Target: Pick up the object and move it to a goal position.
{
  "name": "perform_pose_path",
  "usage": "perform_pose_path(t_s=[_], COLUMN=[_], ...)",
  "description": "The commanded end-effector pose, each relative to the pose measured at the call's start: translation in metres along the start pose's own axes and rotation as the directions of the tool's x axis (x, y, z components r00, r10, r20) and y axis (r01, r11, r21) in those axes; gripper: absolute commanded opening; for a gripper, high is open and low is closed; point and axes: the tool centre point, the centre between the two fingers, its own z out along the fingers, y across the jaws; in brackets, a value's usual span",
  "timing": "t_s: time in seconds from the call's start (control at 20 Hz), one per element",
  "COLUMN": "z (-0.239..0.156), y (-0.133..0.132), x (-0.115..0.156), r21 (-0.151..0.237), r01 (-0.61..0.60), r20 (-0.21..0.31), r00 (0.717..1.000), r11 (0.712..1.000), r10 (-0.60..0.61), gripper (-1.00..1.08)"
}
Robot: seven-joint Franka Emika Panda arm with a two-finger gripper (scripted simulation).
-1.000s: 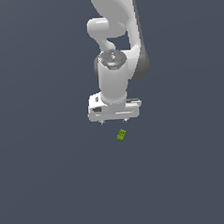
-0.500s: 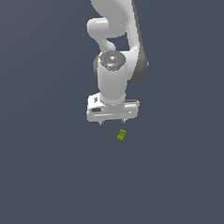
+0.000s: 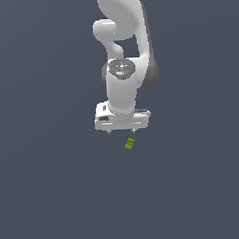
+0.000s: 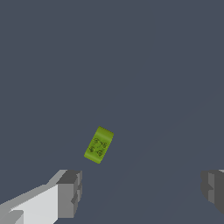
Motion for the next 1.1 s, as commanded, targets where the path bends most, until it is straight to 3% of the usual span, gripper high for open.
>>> perform_pose_path(t_s=[0.0,0.35,1.05], z=[0.006,0.033,0.080], y=[-0.004,-0.018,-0.040], x=[-0.001,-0.004,-0.013], r21=[0.004,0.016,0.025], r01=[-0.032,-0.170,-0.419], r20=[0.001,0.005,0.015], r00=[0.999,0.985,0.908], r11=[0.999,0.985,0.908], r10=[0.032,0.170,0.419], gripper=[1.00,1.00,1.00])
